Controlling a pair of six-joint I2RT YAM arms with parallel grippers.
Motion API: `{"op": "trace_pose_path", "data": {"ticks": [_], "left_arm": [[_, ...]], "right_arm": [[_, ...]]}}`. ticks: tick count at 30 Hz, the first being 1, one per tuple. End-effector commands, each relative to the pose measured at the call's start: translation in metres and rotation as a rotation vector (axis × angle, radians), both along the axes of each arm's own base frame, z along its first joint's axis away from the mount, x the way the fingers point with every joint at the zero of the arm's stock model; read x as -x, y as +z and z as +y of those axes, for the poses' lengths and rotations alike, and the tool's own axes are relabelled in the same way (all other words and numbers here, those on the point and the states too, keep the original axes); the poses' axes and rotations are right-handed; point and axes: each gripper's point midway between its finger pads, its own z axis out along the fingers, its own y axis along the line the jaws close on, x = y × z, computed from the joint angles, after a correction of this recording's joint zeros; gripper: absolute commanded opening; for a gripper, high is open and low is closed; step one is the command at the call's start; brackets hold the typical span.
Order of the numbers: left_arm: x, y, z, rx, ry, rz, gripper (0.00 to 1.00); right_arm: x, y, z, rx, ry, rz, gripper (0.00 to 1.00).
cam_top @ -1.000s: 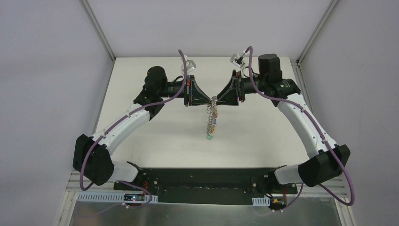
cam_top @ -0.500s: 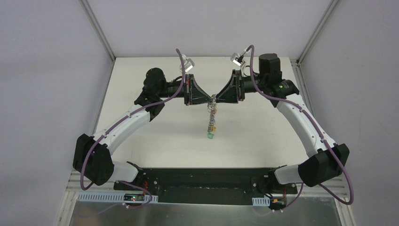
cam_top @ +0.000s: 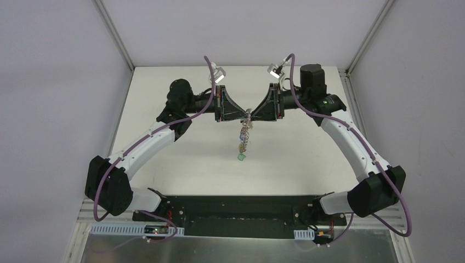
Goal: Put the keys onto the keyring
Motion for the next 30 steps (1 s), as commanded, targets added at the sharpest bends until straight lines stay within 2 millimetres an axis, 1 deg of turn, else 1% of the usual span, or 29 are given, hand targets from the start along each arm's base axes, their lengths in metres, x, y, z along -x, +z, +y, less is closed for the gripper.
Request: {"op": "trace_pose_path", "data": {"ticks": [1, 9, 17, 24, 29, 30], "left_arm": [[0.004, 0.023, 0.004, 0.05, 0.008, -0.09, 0.0], [0.003, 0.022, 0.004, 0.047, 0.008, -0.091, 0.0], [0.003, 0.017, 0.005, 0.033, 0.006, -0.098, 0.0], [0.007, 0.007, 0.007, -0.006, -0.011, -0.122, 0.0], [0.009, -0.001, 0.009, -0.06, -0.026, -0.163, 0.0], [0.01, -0.002, 0.01, -0.074, -0.028, -0.171, 0.02]], "right_arm": [[0.004, 0.008, 0.007, -0.029, 0.049, -0.02, 0.28], [0.004, 0.005, 0.008, -0.024, 0.054, -0.014, 0.17], [0.004, 0.007, 0.008, -0.024, 0.052, -0.019, 0.01], [0.003, 0.007, 0.007, -0.013, 0.039, -0.036, 0.0], [0.002, -0.001, 0.006, 0.043, 0.013, -0.085, 0.0], [0.002, -0.004, 0.006, 0.06, 0.013, -0.113, 0.0]]}}
